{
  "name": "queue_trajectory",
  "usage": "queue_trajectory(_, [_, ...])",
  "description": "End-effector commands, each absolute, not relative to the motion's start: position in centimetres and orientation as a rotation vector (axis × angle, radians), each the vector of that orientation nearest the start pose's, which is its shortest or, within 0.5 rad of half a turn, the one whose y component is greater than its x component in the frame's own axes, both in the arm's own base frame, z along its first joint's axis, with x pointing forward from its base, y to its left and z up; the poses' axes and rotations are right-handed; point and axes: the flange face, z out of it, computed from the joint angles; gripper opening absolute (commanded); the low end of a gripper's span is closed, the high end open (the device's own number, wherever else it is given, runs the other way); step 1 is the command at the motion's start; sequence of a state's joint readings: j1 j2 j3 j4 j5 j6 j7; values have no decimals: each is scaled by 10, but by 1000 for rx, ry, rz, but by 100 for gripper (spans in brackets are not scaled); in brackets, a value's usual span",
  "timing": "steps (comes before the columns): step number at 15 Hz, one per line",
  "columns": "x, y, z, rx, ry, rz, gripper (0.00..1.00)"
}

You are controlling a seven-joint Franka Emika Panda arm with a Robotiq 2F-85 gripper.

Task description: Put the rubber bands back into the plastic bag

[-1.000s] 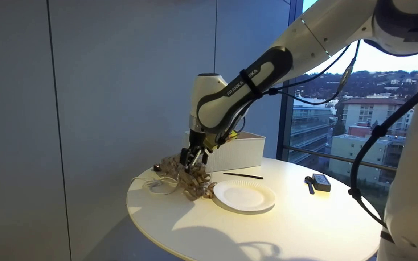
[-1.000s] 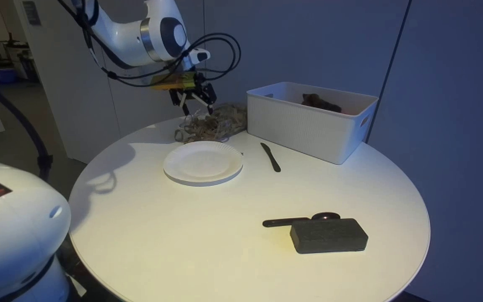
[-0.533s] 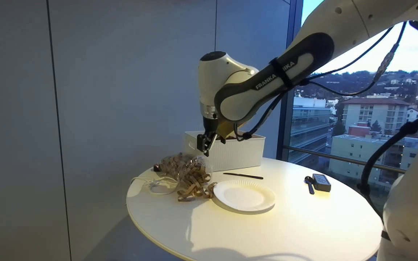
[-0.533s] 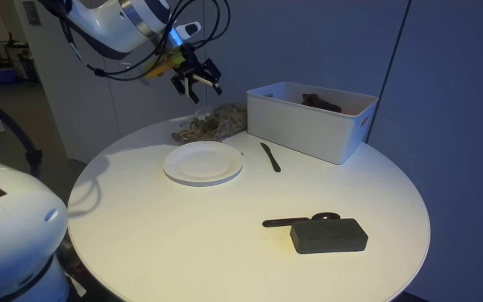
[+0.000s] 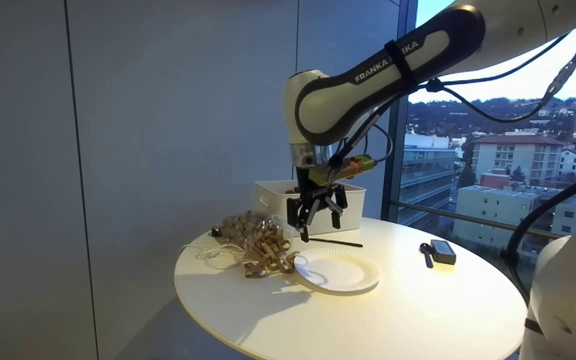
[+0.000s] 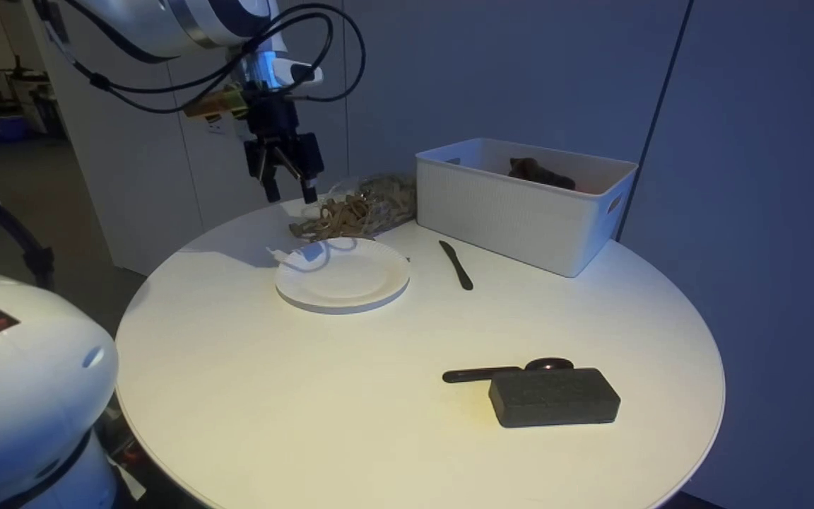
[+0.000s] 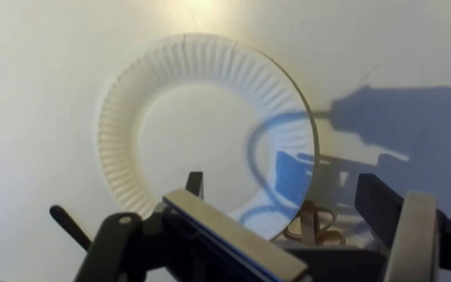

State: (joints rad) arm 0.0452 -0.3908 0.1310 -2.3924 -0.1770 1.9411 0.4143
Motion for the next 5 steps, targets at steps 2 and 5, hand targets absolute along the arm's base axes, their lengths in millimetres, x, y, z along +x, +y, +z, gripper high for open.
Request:
queue_trajectory(2, [389,54,448,-3214,600,63,100])
queue_trajectory(5, [396,55,442,-3251,553,100,100])
